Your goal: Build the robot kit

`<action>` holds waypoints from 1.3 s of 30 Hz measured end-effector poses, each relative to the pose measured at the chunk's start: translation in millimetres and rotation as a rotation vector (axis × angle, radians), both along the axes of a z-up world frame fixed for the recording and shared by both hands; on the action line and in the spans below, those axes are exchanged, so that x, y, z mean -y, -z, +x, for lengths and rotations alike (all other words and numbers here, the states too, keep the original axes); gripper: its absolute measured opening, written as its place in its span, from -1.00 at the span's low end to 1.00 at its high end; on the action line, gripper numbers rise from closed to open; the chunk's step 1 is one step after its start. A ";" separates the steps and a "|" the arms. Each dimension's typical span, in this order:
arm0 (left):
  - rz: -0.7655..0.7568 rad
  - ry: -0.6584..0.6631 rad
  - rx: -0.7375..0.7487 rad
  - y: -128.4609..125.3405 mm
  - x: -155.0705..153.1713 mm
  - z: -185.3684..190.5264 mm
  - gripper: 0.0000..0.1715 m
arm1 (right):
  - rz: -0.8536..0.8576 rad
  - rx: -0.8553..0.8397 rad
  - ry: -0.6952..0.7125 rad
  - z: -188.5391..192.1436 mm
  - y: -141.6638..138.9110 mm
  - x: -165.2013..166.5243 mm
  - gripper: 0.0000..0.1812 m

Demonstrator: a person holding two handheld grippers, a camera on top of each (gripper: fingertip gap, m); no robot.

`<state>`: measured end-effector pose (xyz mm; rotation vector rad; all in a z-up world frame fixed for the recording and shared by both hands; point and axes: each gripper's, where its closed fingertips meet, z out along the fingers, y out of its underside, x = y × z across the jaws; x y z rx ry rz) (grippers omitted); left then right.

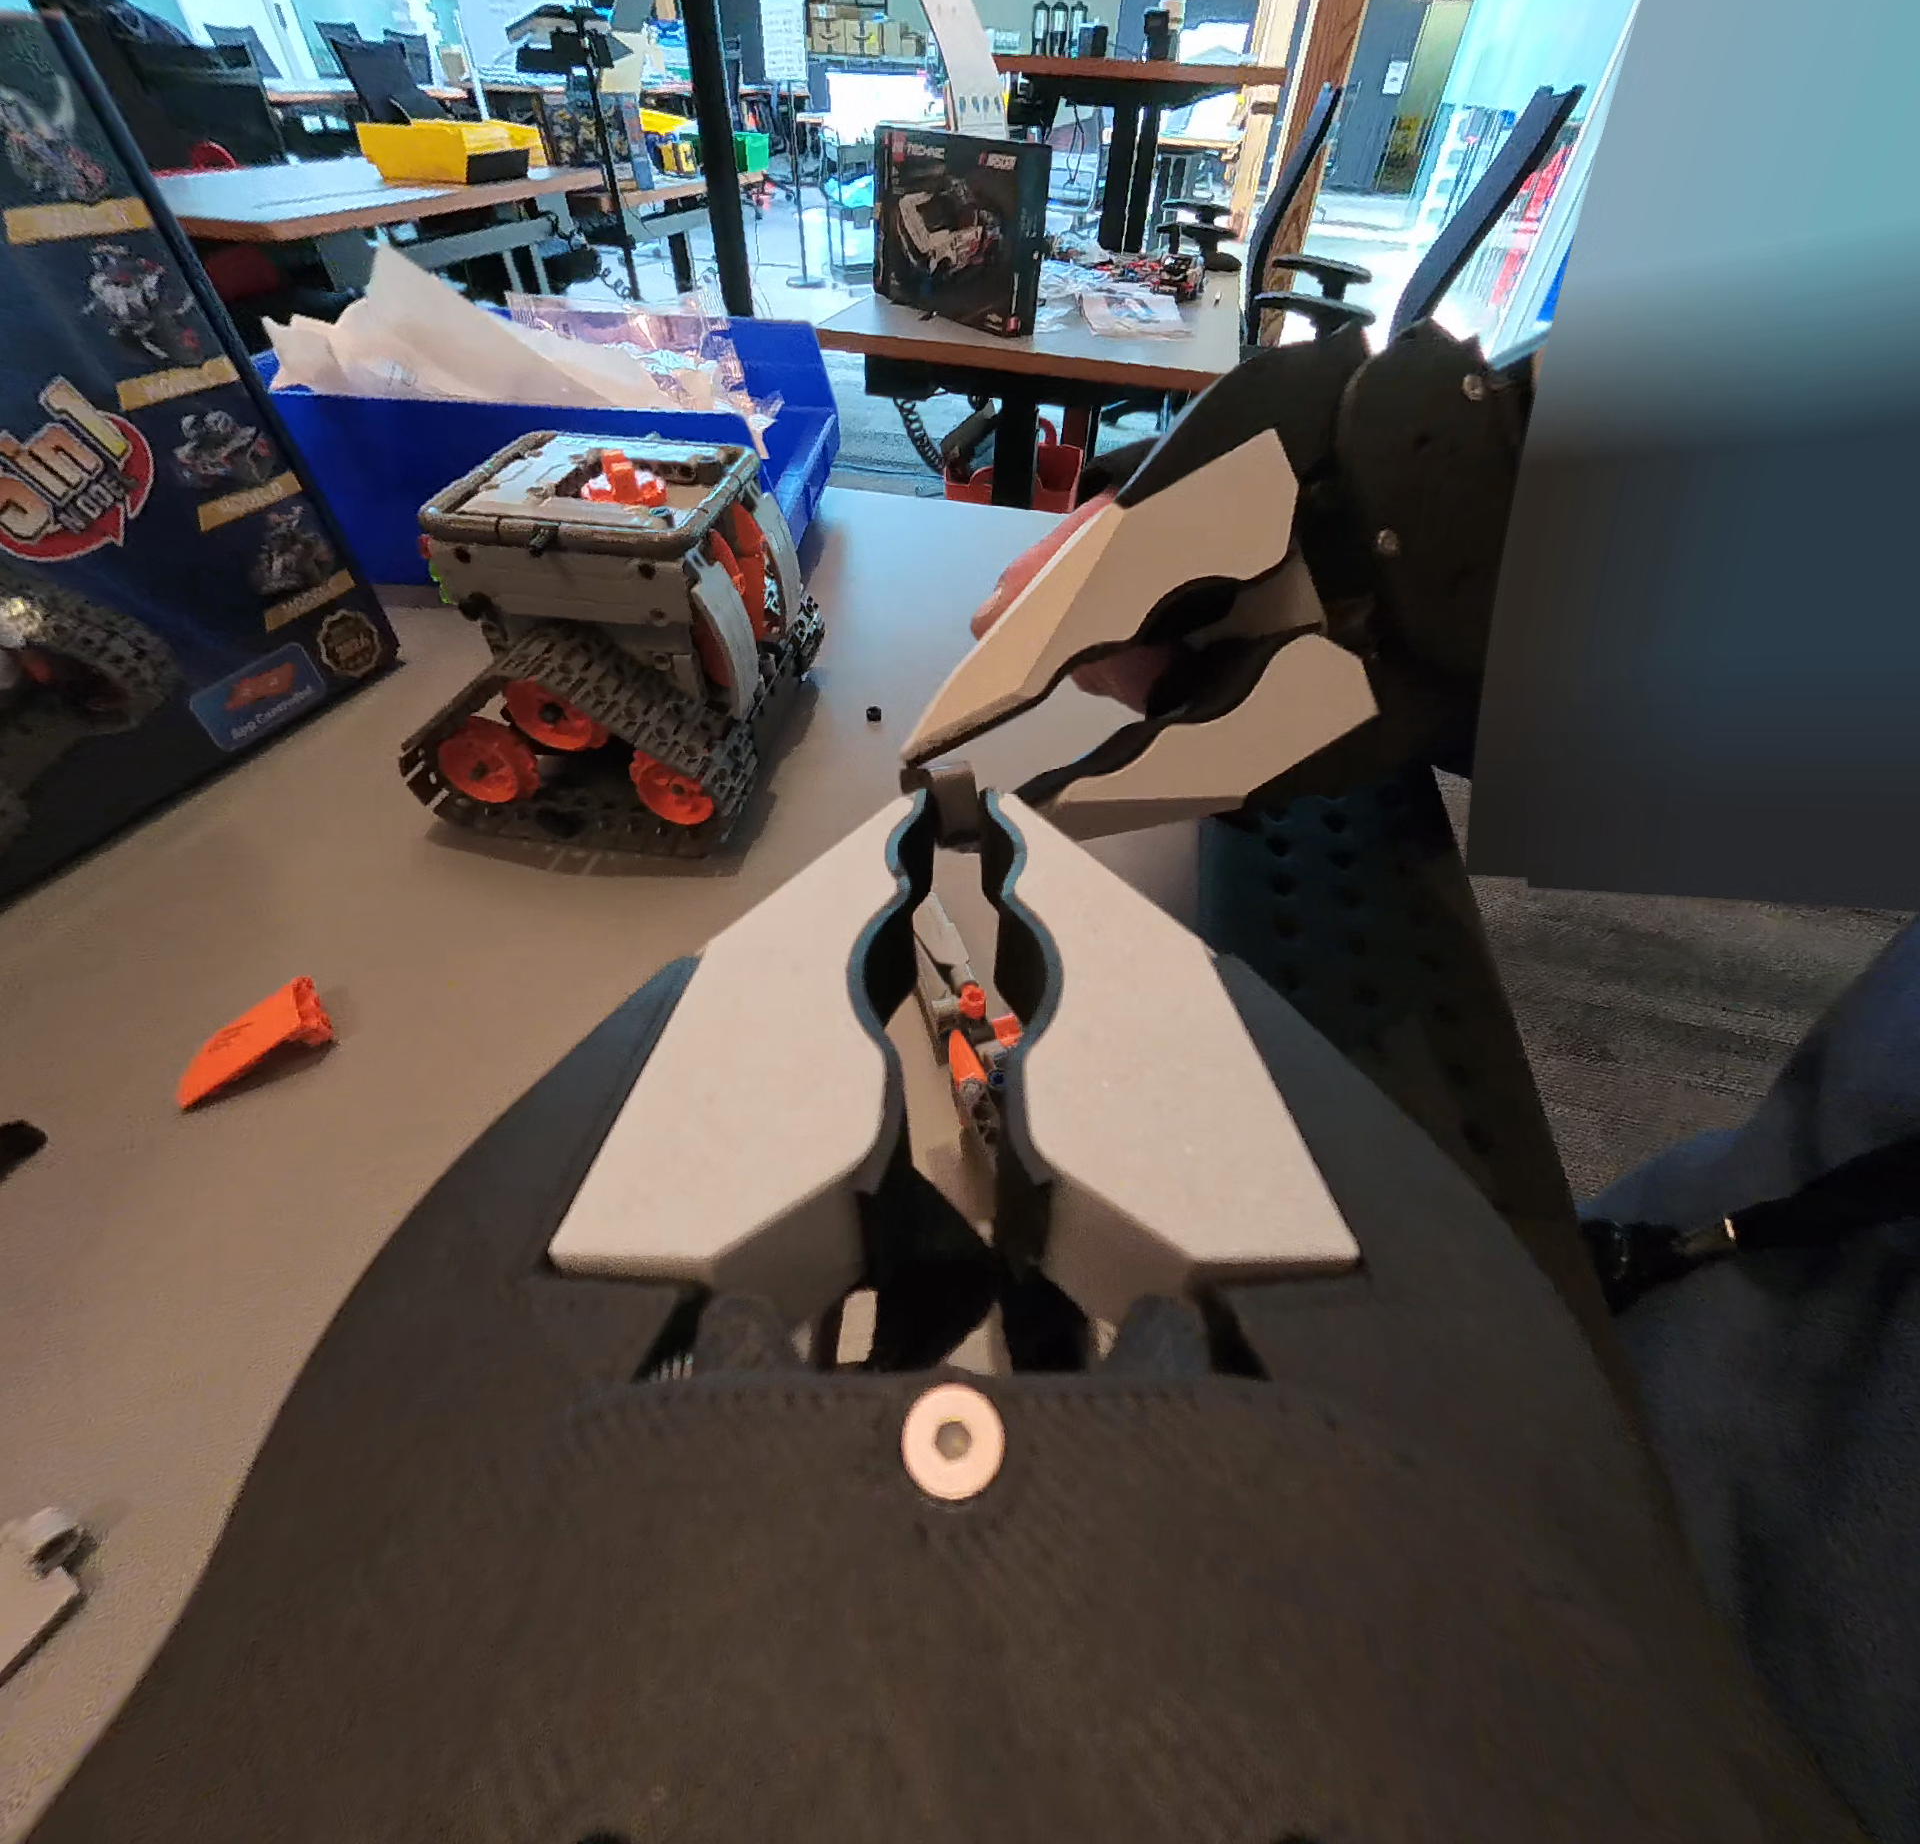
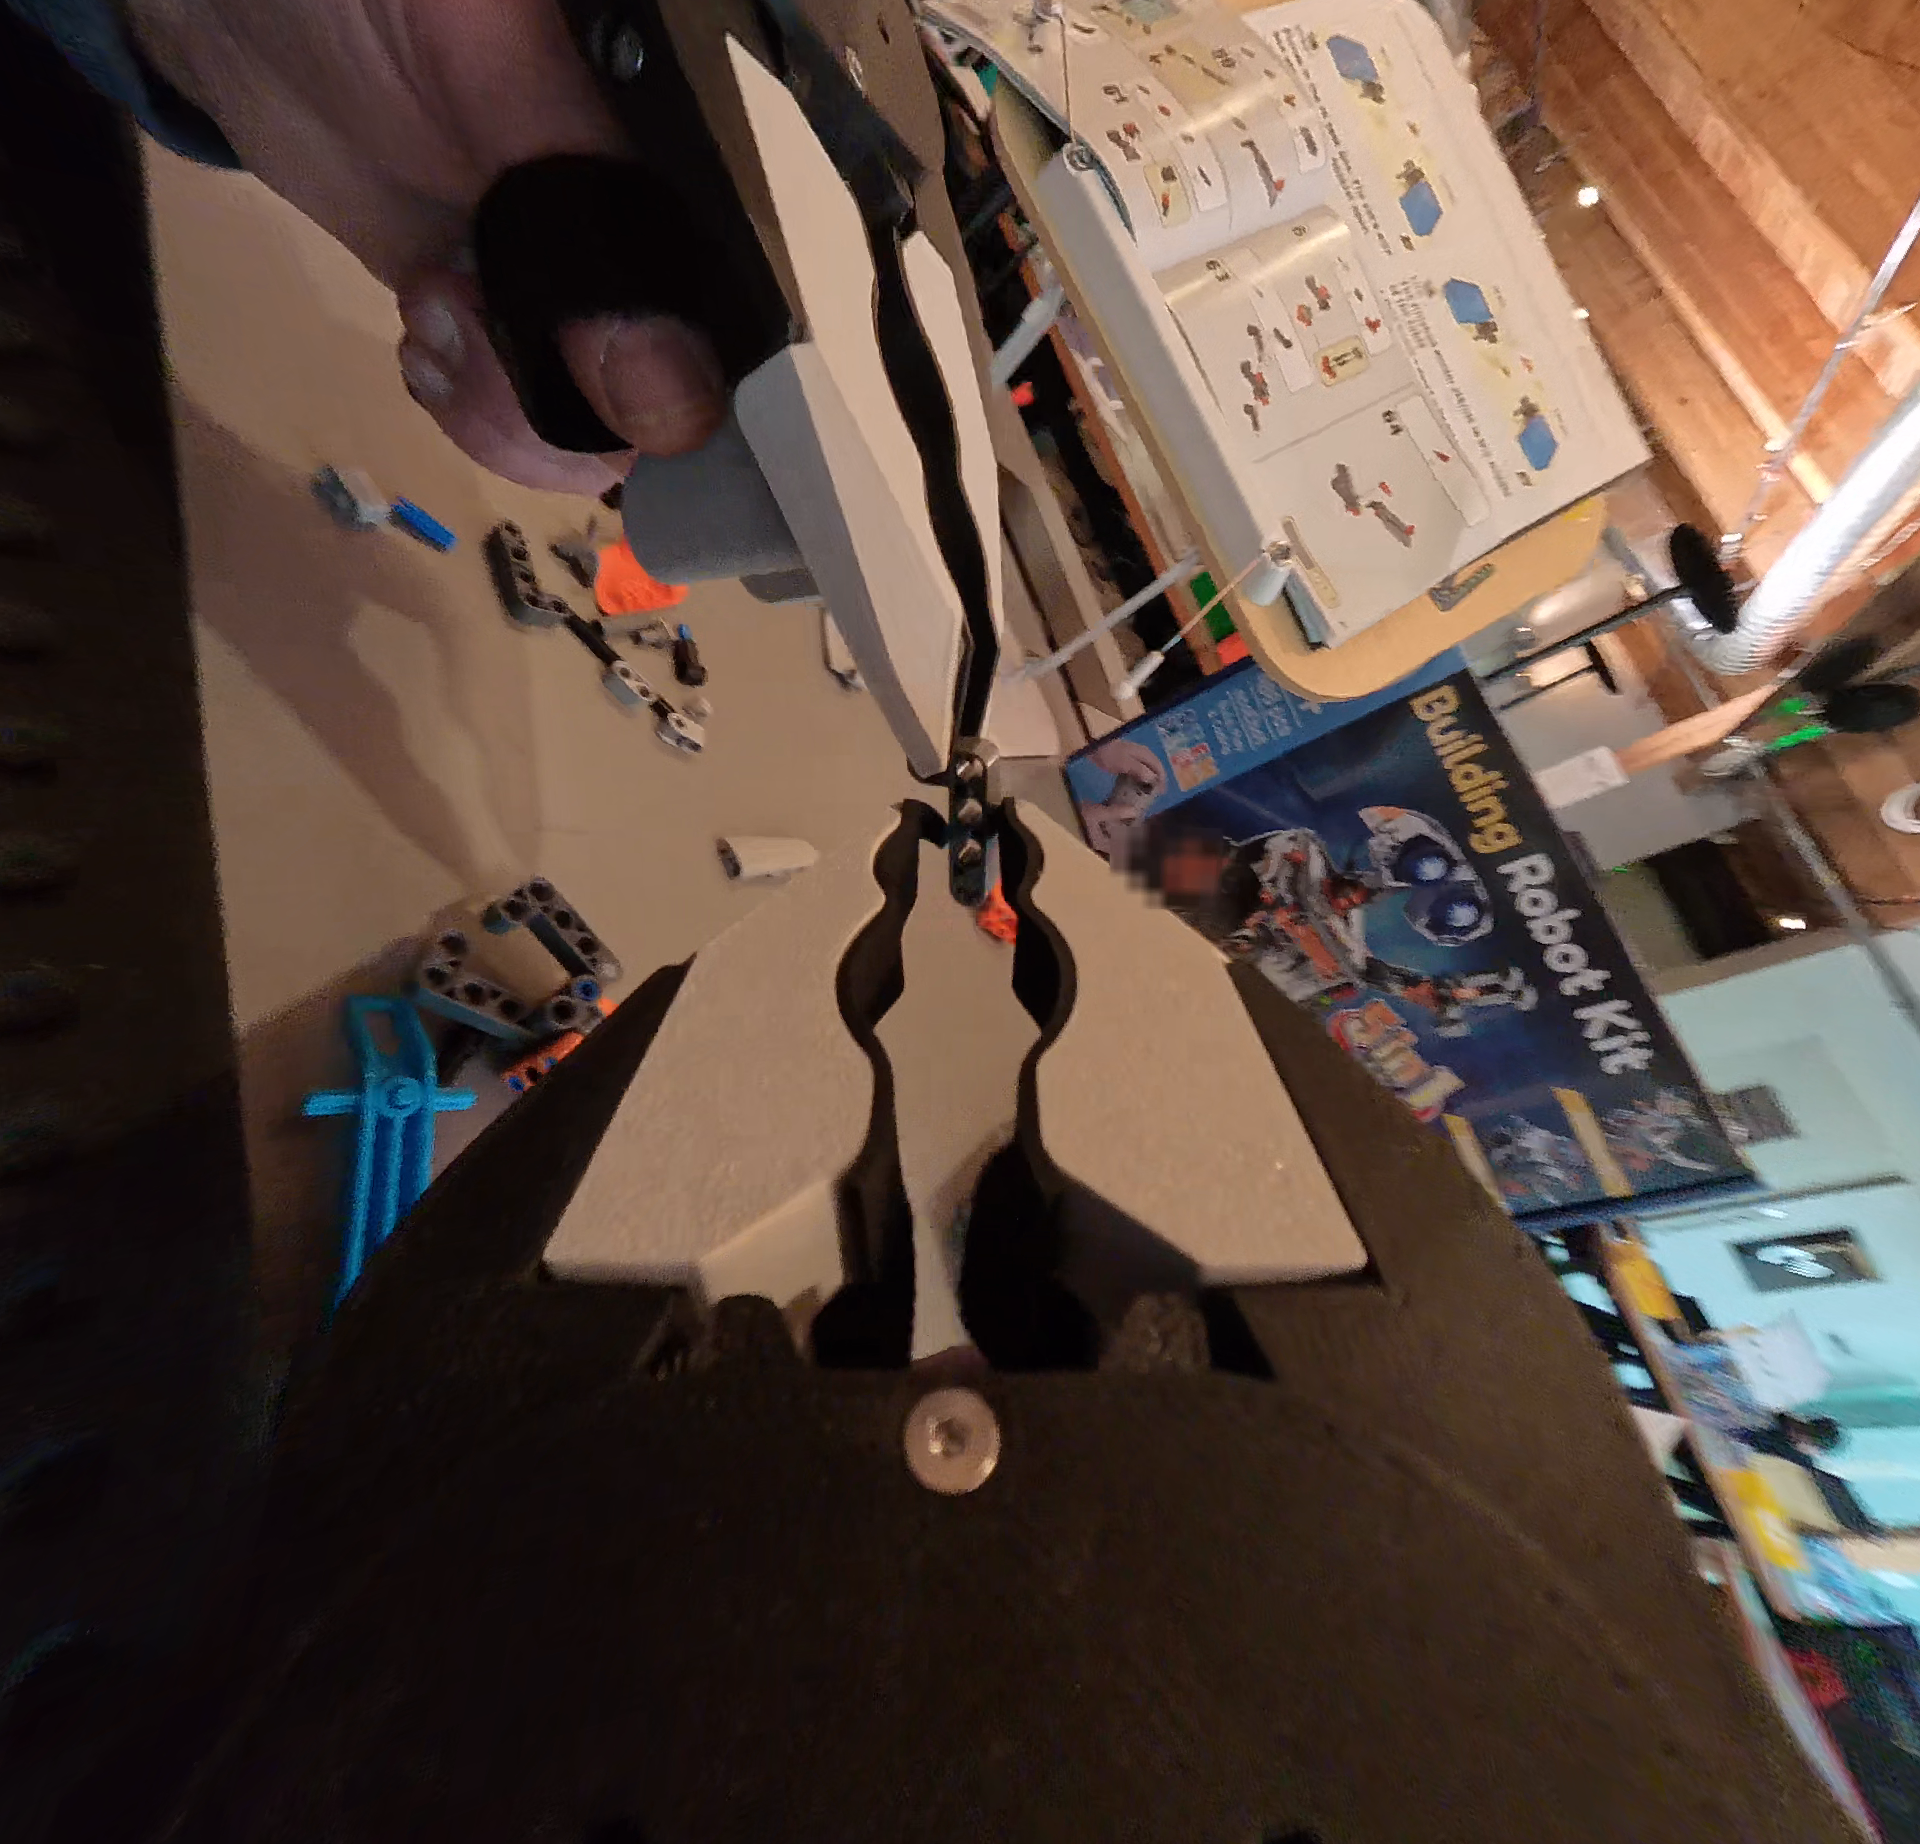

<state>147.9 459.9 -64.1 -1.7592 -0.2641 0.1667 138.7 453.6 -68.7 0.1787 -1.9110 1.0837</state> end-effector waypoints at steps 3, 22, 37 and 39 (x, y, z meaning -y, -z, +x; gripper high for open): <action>0.009 0.069 -0.024 1.1 2.1 10.4 -0.93 | -0.071 0.164 -0.106 10.2 2.9 2.1 -0.84; -0.140 0.108 -0.184 9.7 3.1 13.7 -0.87 | 0.061 0.268 -0.221 21.1 15.3 2.4 -1.00; -0.215 0.062 -0.065 38.7 16.1 6.1 -0.93 | 0.219 0.457 -0.261 23.8 48.9 -6.4 -0.64; -0.232 0.055 -0.054 45.6 18.9 5.1 -0.93 | 0.267 0.573 -0.307 24.9 63.8 -11.2 -0.65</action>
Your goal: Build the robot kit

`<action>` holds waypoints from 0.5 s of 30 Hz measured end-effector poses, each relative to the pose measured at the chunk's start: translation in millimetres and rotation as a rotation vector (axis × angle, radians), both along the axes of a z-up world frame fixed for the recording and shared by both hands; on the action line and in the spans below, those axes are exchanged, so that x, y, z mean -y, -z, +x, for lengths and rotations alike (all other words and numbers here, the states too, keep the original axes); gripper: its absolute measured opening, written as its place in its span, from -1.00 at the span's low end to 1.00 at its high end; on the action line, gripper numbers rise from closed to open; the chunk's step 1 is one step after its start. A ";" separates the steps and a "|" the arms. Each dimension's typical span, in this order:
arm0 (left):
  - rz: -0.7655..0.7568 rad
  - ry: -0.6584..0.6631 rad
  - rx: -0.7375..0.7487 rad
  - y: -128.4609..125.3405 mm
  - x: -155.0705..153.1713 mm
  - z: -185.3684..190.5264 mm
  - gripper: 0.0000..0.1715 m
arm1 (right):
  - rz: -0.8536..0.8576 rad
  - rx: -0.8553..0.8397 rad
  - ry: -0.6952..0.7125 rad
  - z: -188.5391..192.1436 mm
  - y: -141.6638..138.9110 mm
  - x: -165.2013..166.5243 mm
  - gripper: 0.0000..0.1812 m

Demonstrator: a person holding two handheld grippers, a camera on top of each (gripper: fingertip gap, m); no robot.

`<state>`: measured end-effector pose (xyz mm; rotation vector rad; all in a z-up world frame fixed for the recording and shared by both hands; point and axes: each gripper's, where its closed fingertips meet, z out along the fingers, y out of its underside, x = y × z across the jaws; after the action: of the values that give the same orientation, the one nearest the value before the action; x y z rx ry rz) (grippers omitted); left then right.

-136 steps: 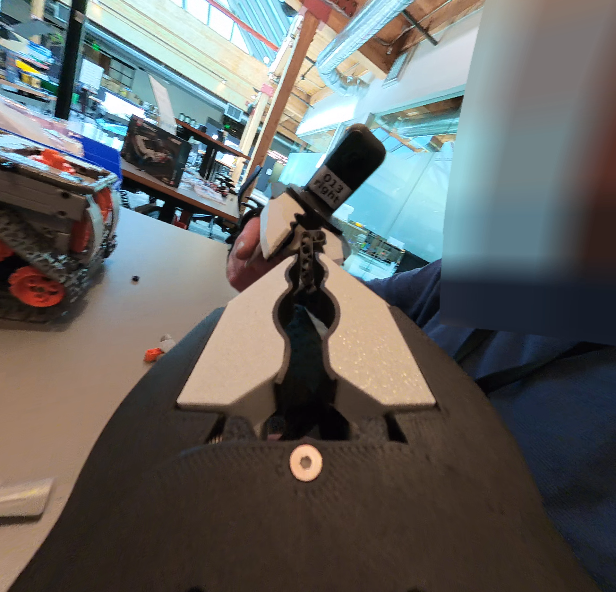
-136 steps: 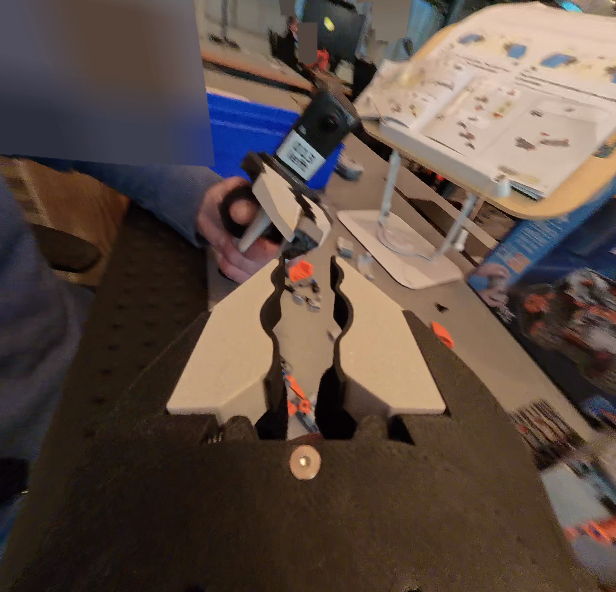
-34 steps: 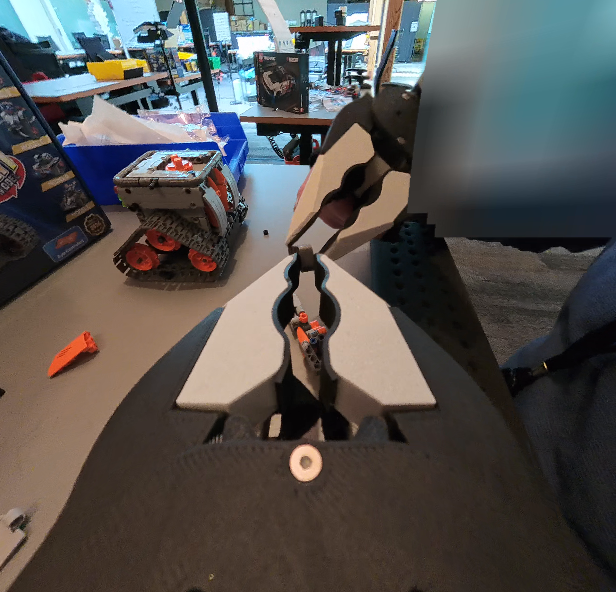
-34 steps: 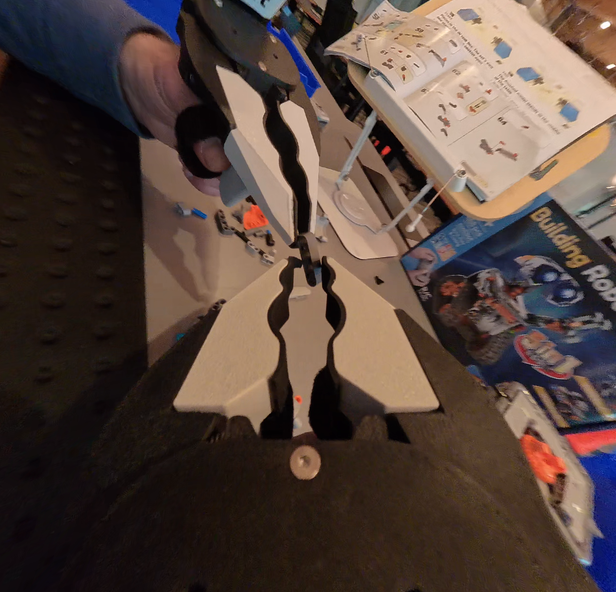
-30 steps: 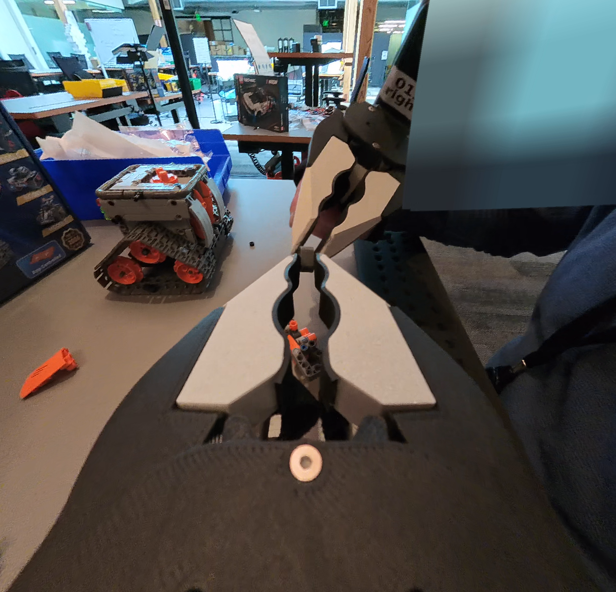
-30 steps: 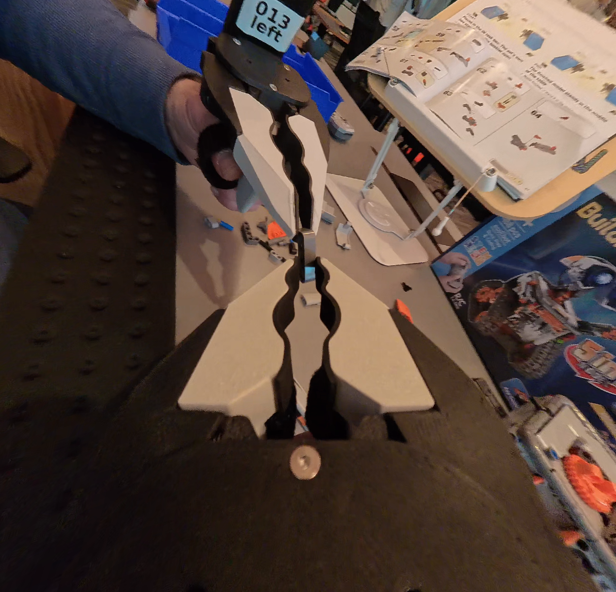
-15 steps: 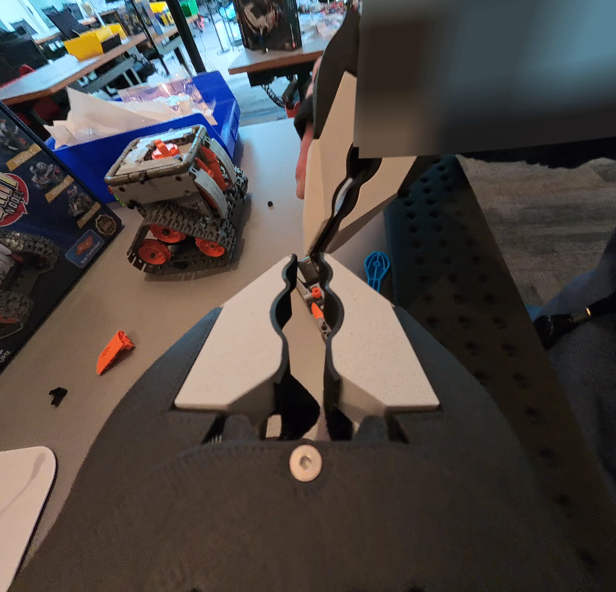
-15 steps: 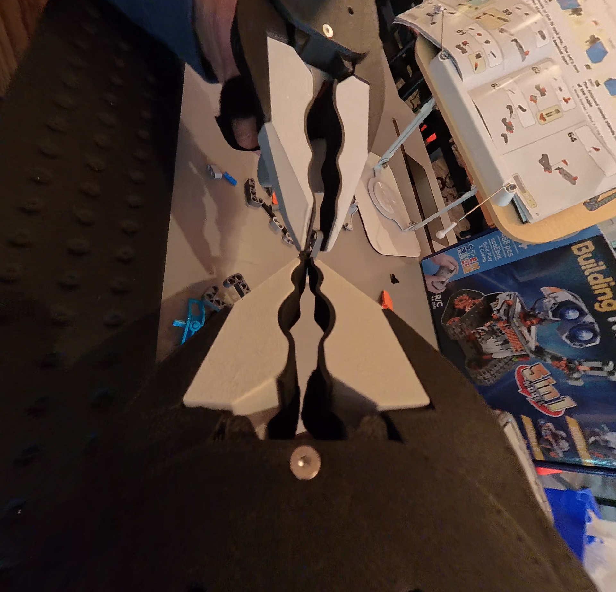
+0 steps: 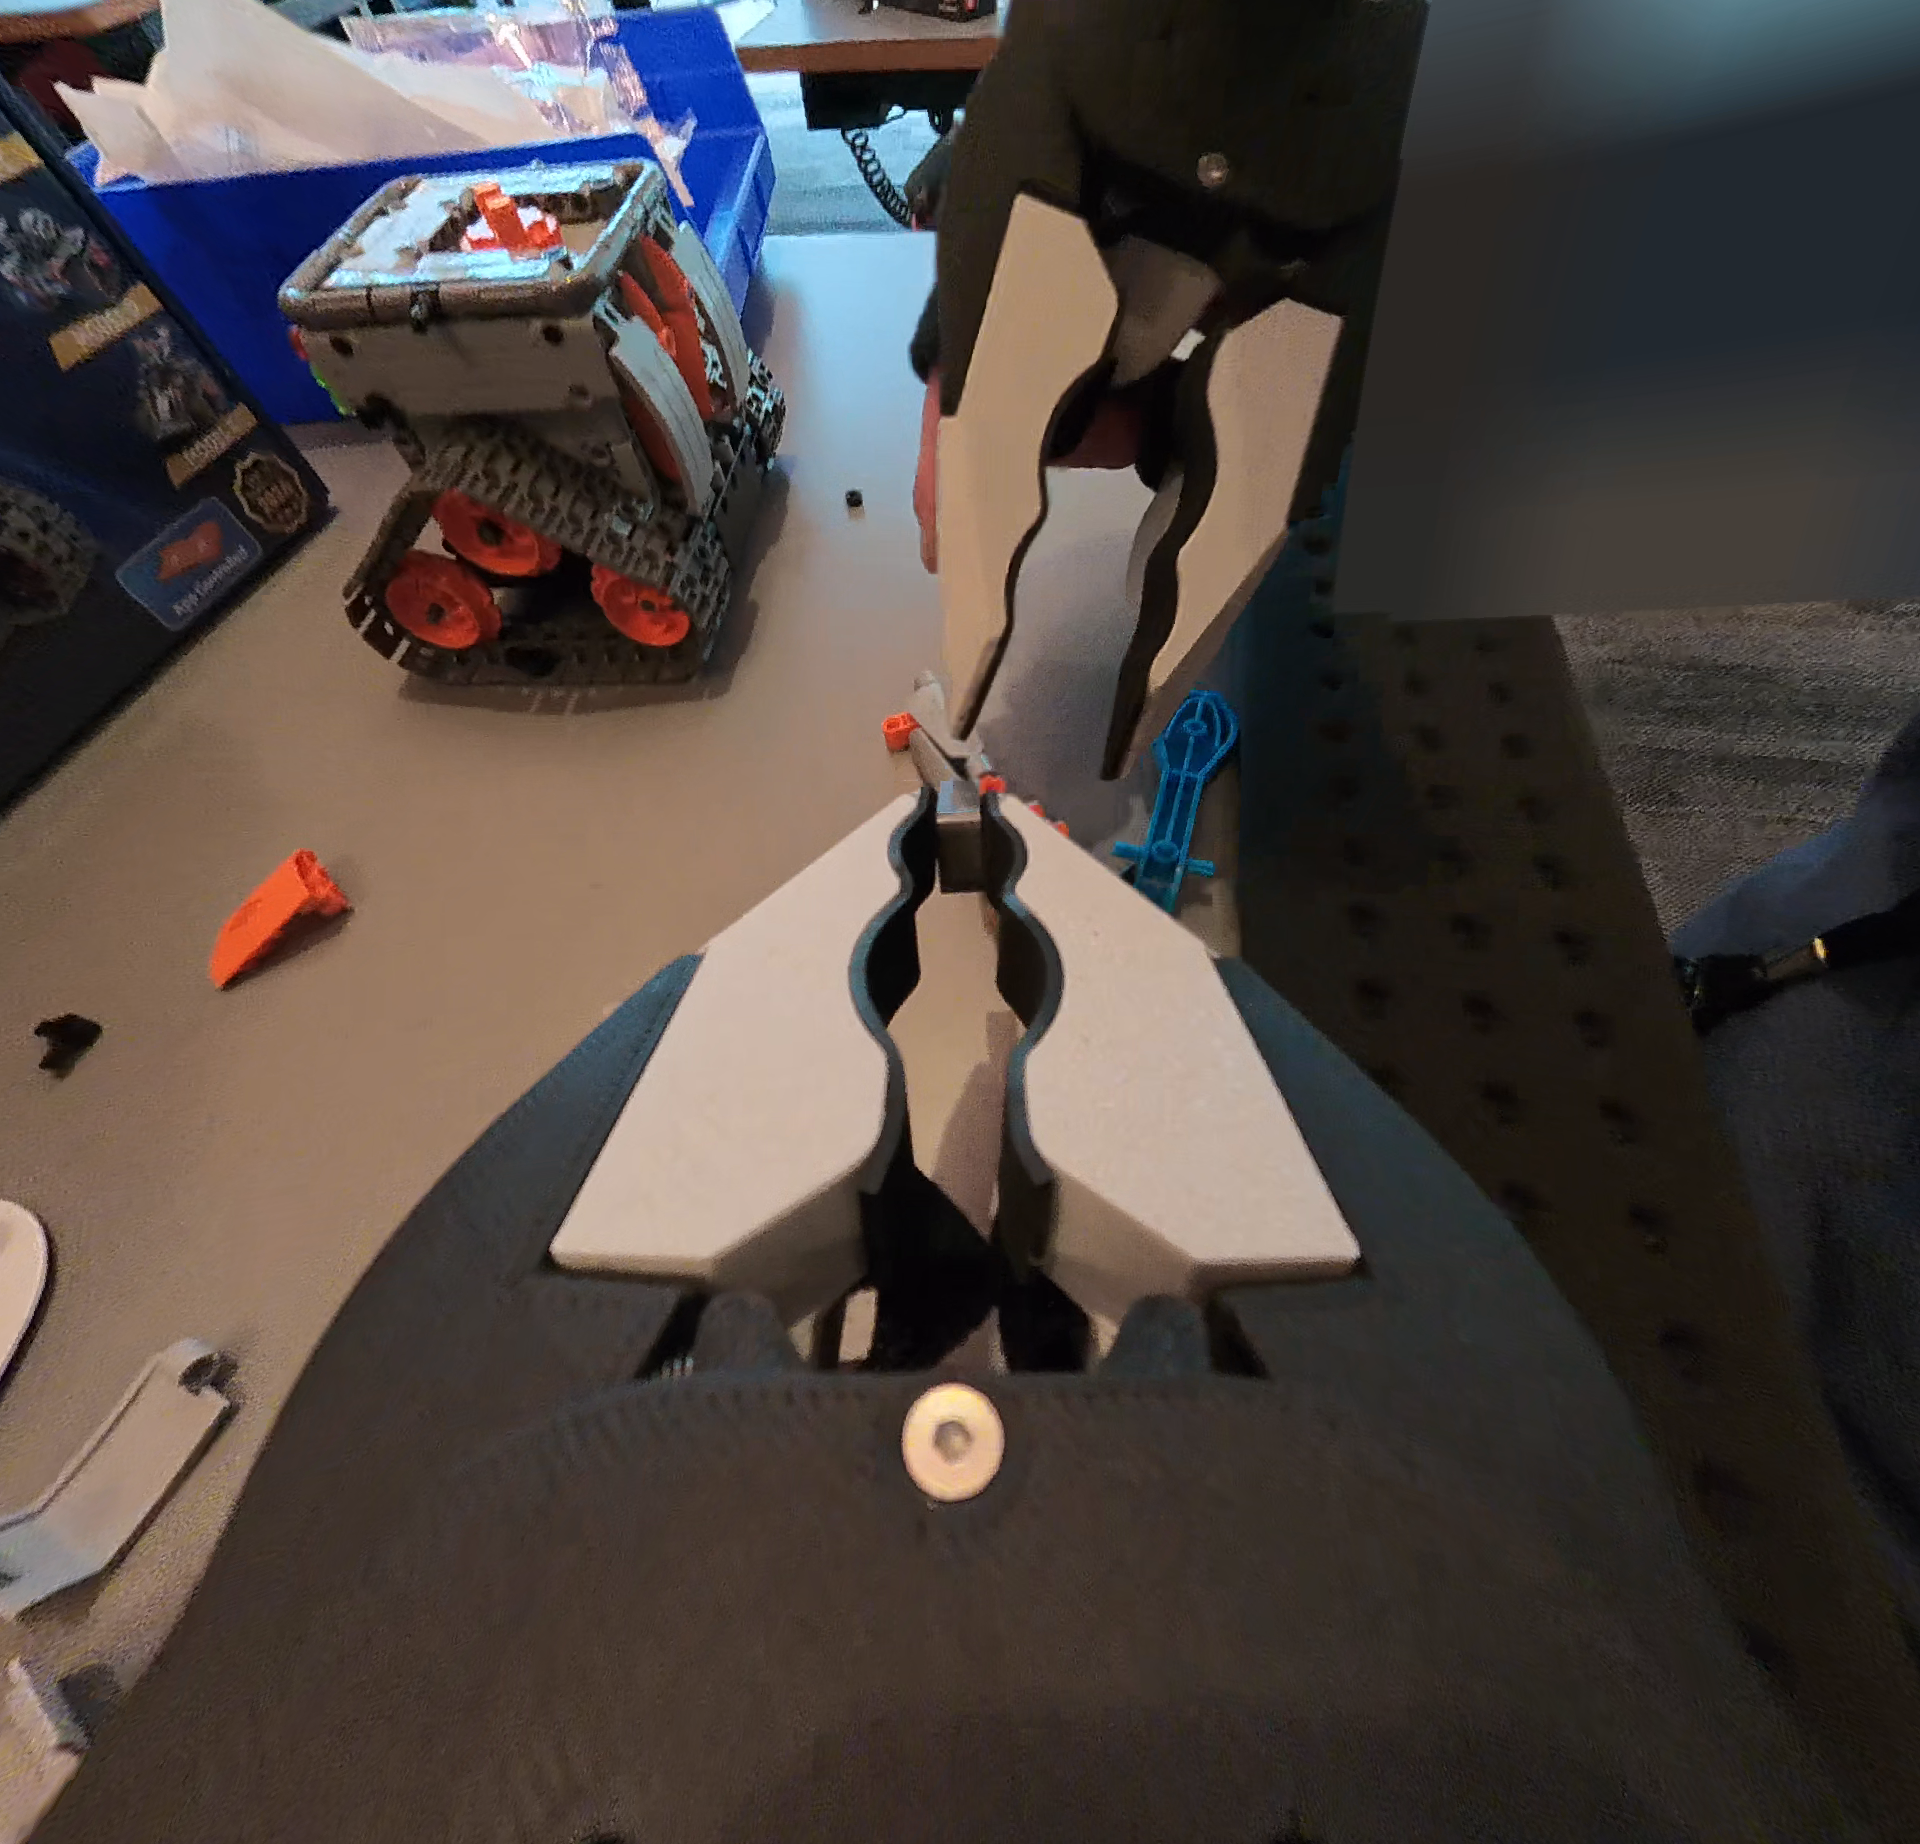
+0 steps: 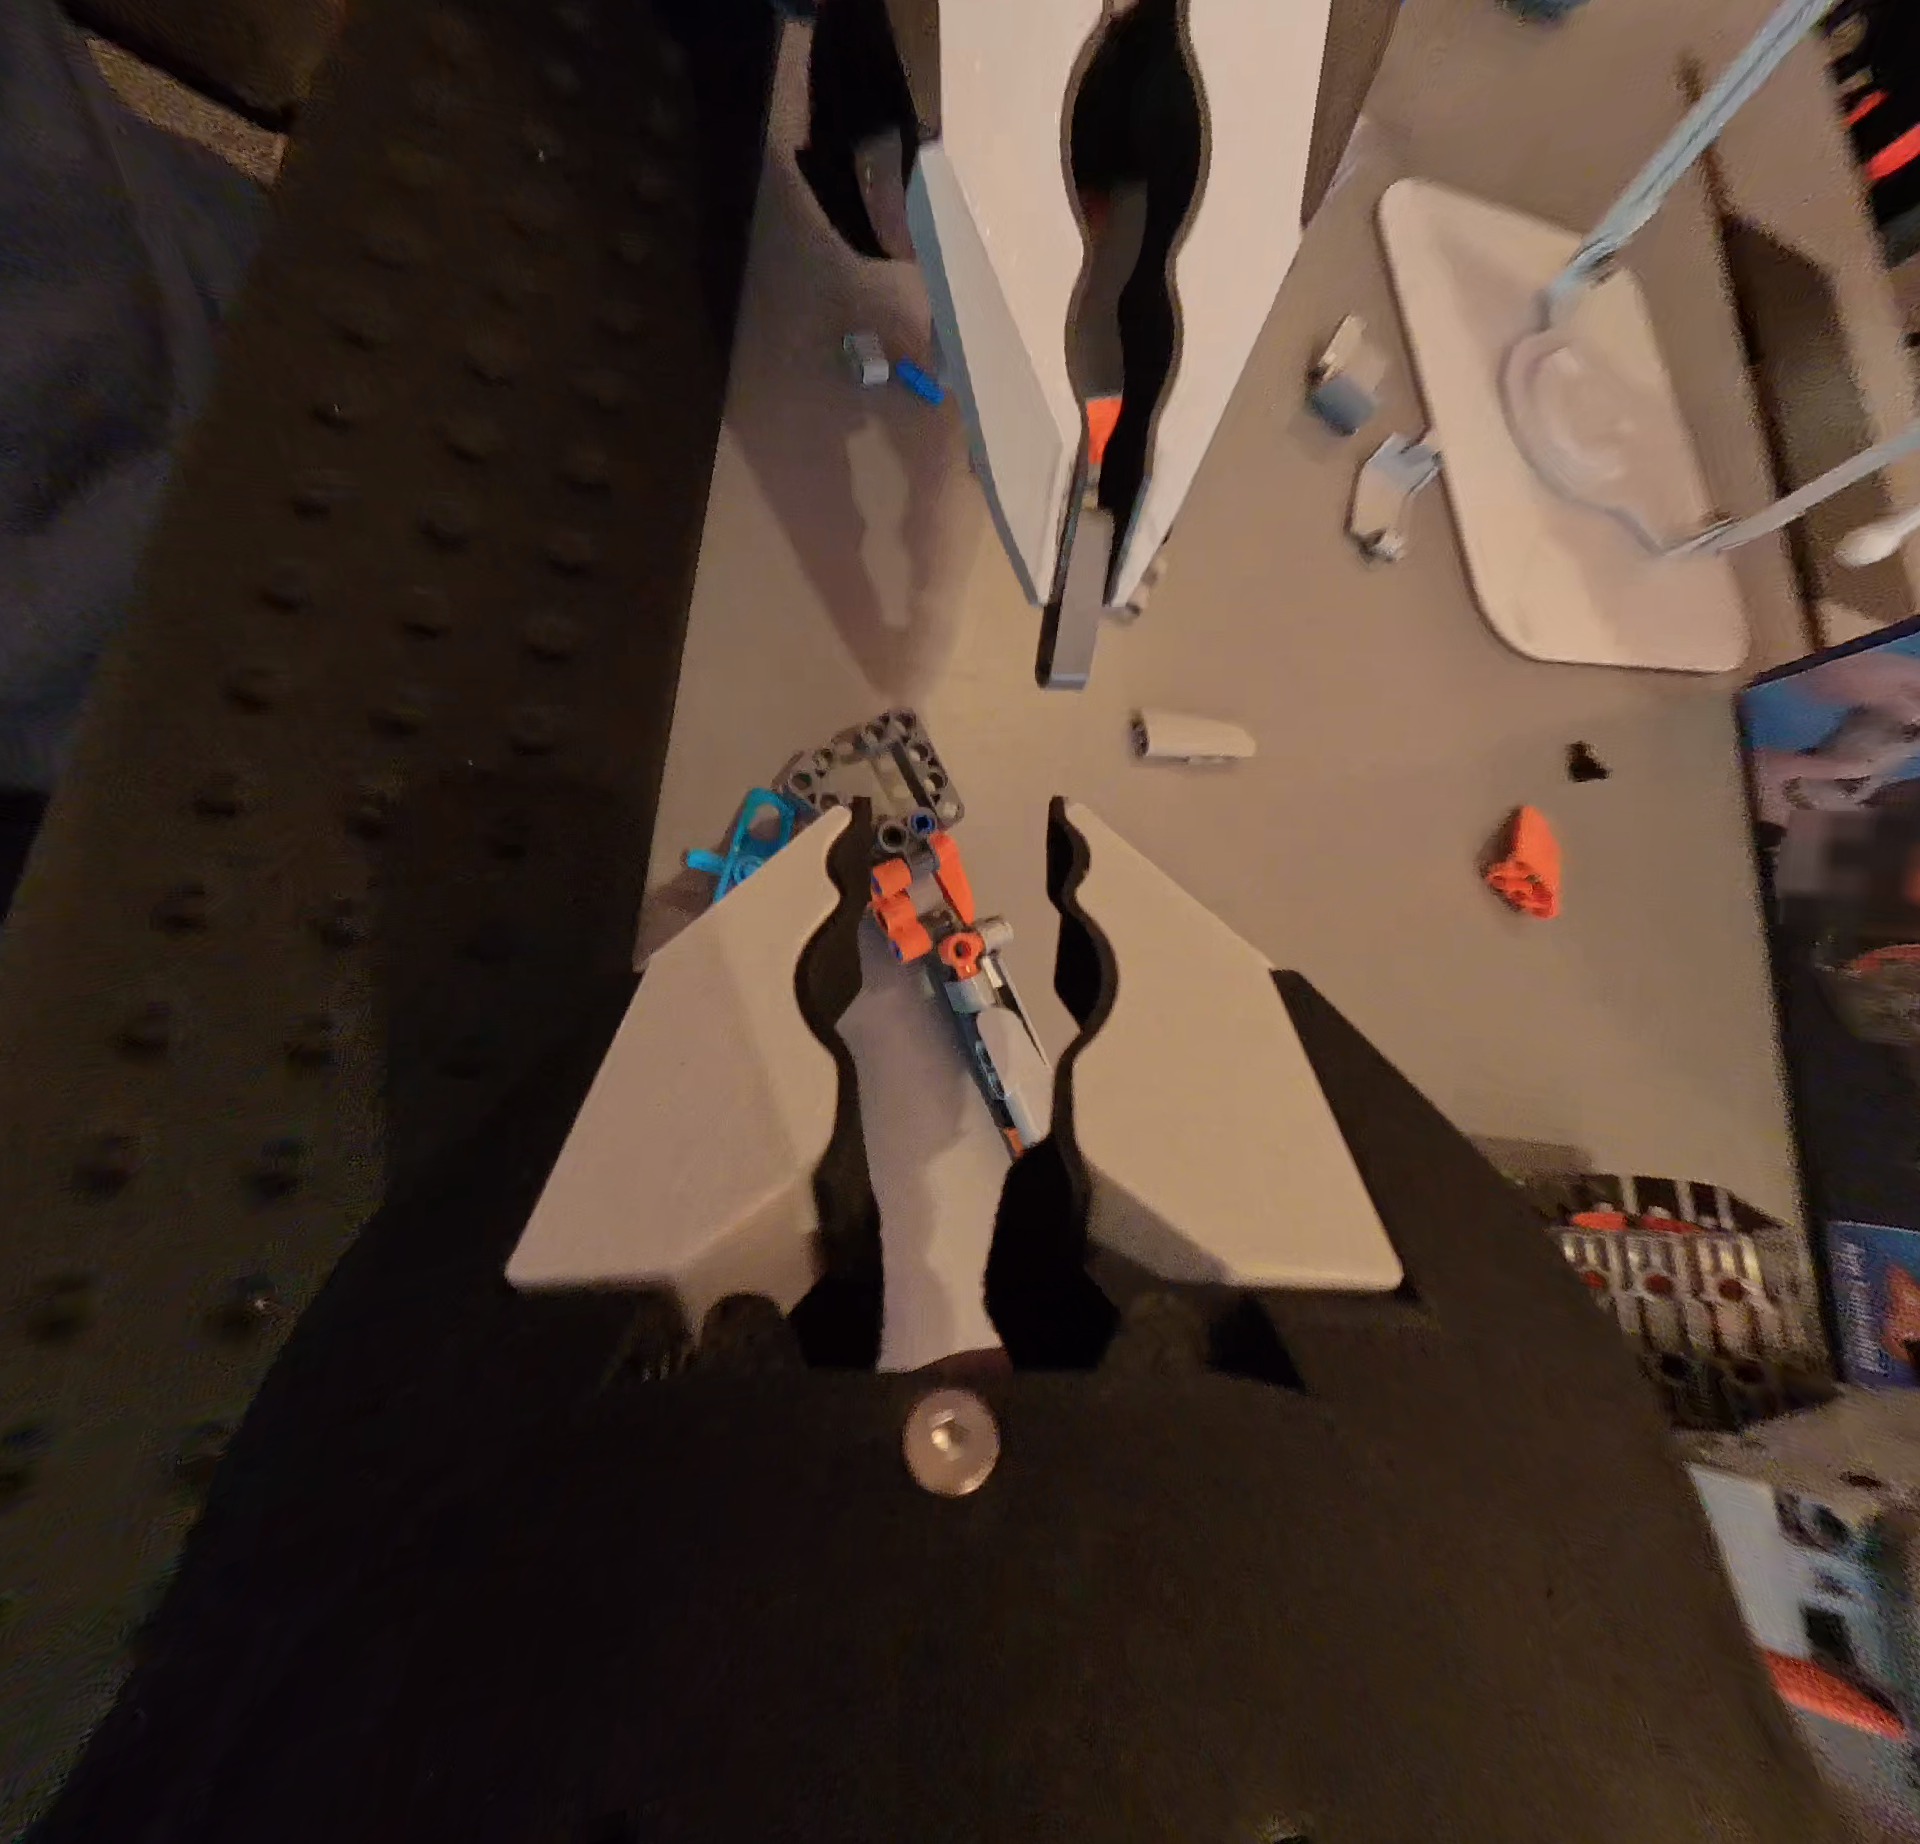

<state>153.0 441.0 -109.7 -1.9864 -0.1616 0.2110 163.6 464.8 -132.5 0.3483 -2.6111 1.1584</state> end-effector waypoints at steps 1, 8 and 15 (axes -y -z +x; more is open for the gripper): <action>-0.005 0.001 0.005 2.3 0.5 -0.1 -0.93 | 0.024 0.036 -0.007 -2.5 6.5 -0.1 -0.65; -0.015 0.004 0.044 12.6 2.1 -4.1 -0.93 | 0.207 0.328 -0.047 -8.3 48.7 0.9 -0.73; -0.026 -0.017 0.042 18.1 7.1 -12.9 -0.93 | 0.128 -0.017 -0.010 -26.5 47.5 6.1 -0.74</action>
<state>140.2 433.9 -127.8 -2.0169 -0.2042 0.1832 137.1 458.8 -180.0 0.3954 -2.6782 0.9899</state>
